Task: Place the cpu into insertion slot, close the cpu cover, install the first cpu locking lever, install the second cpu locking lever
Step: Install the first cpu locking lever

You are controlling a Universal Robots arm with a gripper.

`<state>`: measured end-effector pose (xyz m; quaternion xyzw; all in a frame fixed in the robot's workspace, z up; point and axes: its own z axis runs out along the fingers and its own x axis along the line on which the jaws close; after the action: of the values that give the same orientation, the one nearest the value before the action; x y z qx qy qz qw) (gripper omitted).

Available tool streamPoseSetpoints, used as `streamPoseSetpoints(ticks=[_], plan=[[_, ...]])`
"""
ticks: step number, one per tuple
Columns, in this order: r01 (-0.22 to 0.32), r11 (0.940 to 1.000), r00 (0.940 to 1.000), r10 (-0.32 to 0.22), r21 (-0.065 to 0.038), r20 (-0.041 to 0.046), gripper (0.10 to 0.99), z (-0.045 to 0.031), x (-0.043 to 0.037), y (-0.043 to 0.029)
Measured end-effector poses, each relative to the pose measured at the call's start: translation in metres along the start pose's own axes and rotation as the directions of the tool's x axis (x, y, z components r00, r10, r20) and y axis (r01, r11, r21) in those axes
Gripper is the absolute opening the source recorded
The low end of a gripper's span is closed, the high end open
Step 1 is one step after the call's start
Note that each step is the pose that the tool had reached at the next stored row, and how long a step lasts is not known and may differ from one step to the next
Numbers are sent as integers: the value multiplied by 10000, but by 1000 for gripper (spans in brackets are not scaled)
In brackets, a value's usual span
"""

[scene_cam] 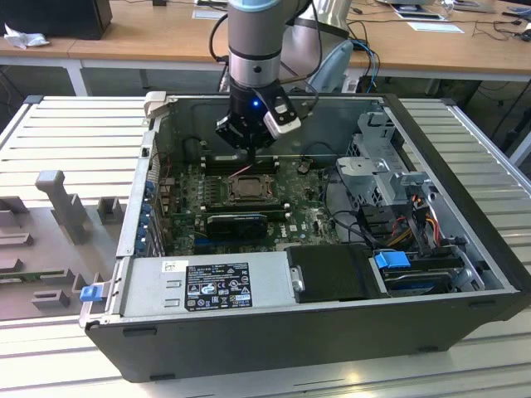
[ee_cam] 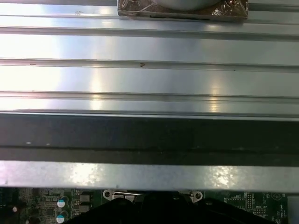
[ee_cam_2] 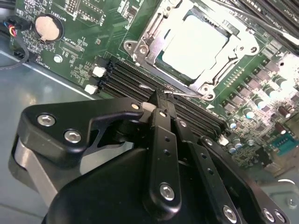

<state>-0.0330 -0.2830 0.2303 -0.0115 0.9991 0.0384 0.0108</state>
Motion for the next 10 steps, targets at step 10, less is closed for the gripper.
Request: streamPoseSetpoints(ticks=[10], plan=[[620, 9981, 9981, -620, -15, -37, 106, 113, -85, -9]])
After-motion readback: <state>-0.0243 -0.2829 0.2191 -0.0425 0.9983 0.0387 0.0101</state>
